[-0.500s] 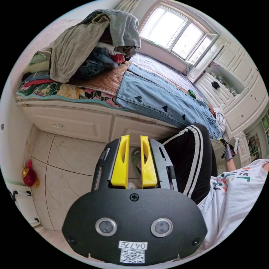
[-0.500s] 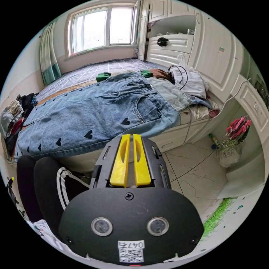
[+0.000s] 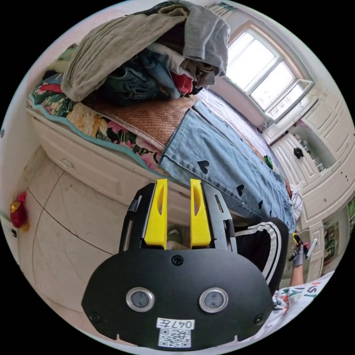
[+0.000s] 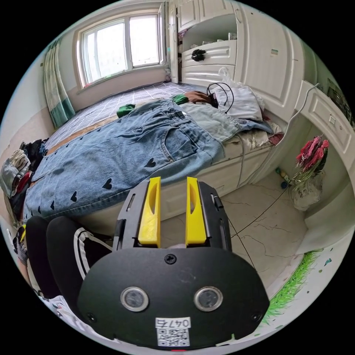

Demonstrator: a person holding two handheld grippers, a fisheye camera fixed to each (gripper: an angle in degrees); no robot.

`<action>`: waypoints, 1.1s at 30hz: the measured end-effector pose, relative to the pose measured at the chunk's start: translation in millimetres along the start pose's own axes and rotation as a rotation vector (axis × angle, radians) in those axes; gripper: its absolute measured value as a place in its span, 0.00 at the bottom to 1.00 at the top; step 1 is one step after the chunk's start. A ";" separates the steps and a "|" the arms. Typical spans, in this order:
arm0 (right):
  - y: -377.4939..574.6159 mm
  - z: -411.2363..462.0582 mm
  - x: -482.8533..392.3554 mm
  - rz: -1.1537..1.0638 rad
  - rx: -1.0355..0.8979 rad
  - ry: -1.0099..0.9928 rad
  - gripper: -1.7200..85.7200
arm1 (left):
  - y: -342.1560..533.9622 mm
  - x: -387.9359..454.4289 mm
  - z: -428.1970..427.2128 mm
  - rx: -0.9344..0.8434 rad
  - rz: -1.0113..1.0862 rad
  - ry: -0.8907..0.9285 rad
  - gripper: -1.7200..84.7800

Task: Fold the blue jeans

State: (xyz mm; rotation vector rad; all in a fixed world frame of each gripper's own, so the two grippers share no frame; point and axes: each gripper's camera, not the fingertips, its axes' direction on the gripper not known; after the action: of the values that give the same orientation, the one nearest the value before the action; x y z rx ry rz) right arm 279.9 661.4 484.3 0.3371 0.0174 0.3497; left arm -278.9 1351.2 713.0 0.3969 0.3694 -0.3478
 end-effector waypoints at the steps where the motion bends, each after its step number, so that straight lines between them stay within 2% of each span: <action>1: 1.8 5.4 7.0 0.007 -0.012 -0.003 0.11 | 0.6 -6.1 -3.6 0.024 0.000 0.021 0.12; 8: 9.5 37.2 42.9 0.049 -0.043 -0.003 0.13 | -10.6 -27.7 -38.8 0.107 0.058 0.070 0.02; 13: 15.6 57.2 73.6 0.102 -0.053 -0.015 0.12 | -30.1 -25.0 -67.4 0.142 0.130 0.059 0.01; 21: 10.3 104.5 133.2 0.211 -0.062 -0.141 0.11 | -80.2 -10.2 -114.4 0.209 0.194 0.072 0.01; 23: 1.5 129.2 144.6 0.184 -0.138 -0.258 0.05 | -98.7 0.4 -124.7 0.225 0.204 0.075 0.01; 25: -3.6 133.2 152.1 0.156 -0.165 -0.288 0.02 | -112.0 9.3 -134.9 0.244 0.206 0.072 0.01; 29: -12.0 94.5 179.9 0.084 -0.024 -0.468 0.01 | -131.9 21.6 -171.5 0.342 0.159 0.055 0.01; 33: -25.3 65.3 197.9 0.084 0.071 -0.547 0.01 | -149.6 42.4 -205.8 0.450 0.165 -0.030 0.01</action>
State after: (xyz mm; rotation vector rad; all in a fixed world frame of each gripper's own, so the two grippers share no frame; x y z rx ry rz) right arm 479.2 685.1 545.8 0.4956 -0.5229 0.3317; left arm -358.1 1299.9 472.9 0.8565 0.2244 -0.2735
